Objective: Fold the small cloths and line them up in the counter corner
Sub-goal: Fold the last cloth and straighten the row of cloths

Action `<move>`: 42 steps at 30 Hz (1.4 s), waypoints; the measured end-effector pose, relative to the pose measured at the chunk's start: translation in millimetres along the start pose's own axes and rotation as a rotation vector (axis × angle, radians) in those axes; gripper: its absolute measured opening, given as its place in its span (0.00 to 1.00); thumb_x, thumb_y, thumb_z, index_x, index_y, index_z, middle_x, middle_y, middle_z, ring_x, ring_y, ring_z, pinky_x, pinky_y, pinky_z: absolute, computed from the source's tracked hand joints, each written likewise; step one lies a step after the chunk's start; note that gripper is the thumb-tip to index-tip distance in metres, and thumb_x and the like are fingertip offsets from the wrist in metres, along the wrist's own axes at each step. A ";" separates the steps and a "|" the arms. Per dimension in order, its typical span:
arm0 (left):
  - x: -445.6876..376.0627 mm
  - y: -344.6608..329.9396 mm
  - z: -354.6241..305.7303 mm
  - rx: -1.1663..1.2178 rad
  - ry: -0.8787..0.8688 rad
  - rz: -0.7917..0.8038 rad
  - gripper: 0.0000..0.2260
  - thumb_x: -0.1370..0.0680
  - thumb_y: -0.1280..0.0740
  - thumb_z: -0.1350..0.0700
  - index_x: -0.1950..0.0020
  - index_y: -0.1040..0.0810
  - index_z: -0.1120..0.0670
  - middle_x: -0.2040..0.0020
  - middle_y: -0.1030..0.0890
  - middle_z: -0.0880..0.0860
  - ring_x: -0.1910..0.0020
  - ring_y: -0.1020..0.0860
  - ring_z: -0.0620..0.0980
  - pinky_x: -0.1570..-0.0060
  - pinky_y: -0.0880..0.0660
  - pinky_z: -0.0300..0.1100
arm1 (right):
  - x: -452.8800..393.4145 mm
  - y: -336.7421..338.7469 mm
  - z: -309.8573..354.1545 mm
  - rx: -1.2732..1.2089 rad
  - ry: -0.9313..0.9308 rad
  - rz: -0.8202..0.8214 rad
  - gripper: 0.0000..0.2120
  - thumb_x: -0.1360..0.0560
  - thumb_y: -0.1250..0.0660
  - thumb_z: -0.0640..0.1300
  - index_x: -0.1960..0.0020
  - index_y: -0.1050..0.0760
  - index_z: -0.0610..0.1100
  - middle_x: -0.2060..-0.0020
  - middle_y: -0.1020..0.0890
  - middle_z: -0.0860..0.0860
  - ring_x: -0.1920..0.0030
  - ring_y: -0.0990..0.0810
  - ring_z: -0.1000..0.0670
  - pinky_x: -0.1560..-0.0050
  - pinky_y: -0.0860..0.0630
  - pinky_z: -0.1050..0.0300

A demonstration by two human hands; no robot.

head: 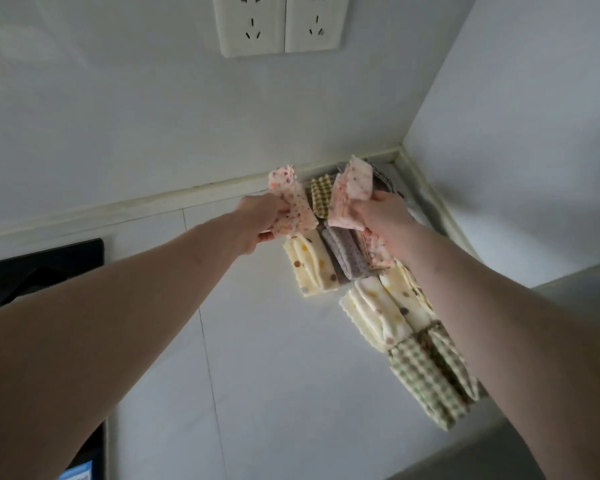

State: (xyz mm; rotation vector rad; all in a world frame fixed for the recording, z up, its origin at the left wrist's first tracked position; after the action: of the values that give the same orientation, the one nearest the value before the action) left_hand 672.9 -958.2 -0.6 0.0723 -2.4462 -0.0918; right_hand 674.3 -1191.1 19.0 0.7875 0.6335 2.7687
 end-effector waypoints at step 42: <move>-50.5 -0.1 11.6 -0.286 -0.085 -0.303 0.27 0.21 0.32 0.40 0.27 0.27 0.53 0.47 0.21 0.50 0.57 0.21 0.49 0.52 0.17 0.48 | -21.8 -15.5 -59.0 0.631 0.171 0.171 0.12 0.31 0.23 0.53 0.56 0.17 0.45 0.63 0.15 0.52 0.63 0.18 0.56 0.64 0.21 0.62</move>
State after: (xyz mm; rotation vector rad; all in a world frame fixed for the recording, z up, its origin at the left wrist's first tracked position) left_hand 704.3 -953.8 -41.7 0.3166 -2.4629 -0.5873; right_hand 661.9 -1204.3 -43.2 0.7335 1.5879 2.8178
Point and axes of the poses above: each hand's wrist, its own x-axis away from the middle knuckle, its own y-axis out of the back of the hand, z = x × y, the point moved 6 cm from there along -x, towards the middle knuckle
